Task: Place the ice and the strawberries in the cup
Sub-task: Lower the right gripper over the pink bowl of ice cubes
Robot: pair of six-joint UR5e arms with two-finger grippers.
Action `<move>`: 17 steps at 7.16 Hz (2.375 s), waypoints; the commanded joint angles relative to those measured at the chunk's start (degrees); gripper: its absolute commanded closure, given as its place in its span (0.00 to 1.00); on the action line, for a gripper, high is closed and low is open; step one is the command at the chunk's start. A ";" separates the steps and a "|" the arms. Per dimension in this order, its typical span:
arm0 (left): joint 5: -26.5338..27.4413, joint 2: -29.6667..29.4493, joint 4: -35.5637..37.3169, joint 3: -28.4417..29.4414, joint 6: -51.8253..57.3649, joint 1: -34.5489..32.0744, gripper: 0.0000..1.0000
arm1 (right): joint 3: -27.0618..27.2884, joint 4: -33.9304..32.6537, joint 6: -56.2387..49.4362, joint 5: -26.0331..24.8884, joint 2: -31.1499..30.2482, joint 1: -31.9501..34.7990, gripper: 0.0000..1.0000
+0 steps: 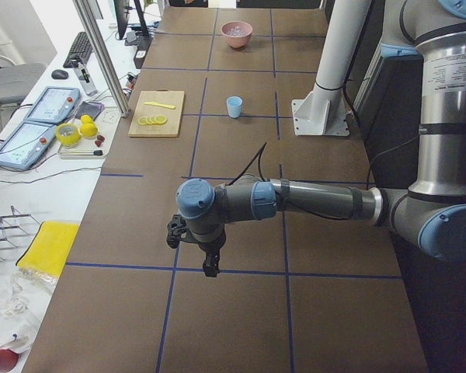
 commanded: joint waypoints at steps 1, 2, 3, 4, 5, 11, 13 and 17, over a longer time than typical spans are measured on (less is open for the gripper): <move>0.31 -0.06 -0.06 -1.16 -0.13 0.44 0.00 | 0.00 0.06 0.06 0.02 0.08 0.00 0.00; 0.14 0.03 -0.06 -1.08 -0.21 1.93 0.00 | -0.09 -0.02 0.23 -0.07 0.08 0.00 0.00; 0.31 0.11 -0.06 -1.00 -0.21 2.11 0.00 | -0.18 -0.03 0.15 -0.16 0.08 0.00 0.00; 0.14 0.20 -0.06 -0.47 -0.47 2.12 0.00 | 0.00 -0.03 0.15 -0.07 0.08 0.00 0.00; 0.05 0.46 -0.24 -0.12 -0.83 2.03 0.00 | -0.35 -0.11 0.24 0.02 0.08 0.00 0.00; 0.05 0.55 -0.33 -0.29 -0.57 2.12 0.00 | -0.18 0.15 -0.20 0.90 0.17 -1.22 0.00; -0.13 0.73 -0.41 -0.55 -0.57 2.12 0.00 | 0.08 0.15 0.06 0.63 0.96 -3.42 0.00; -0.13 0.91 -0.41 -0.56 -0.39 2.12 0.00 | -0.44 5.67 0.06 0.72 0.08 -4.56 0.00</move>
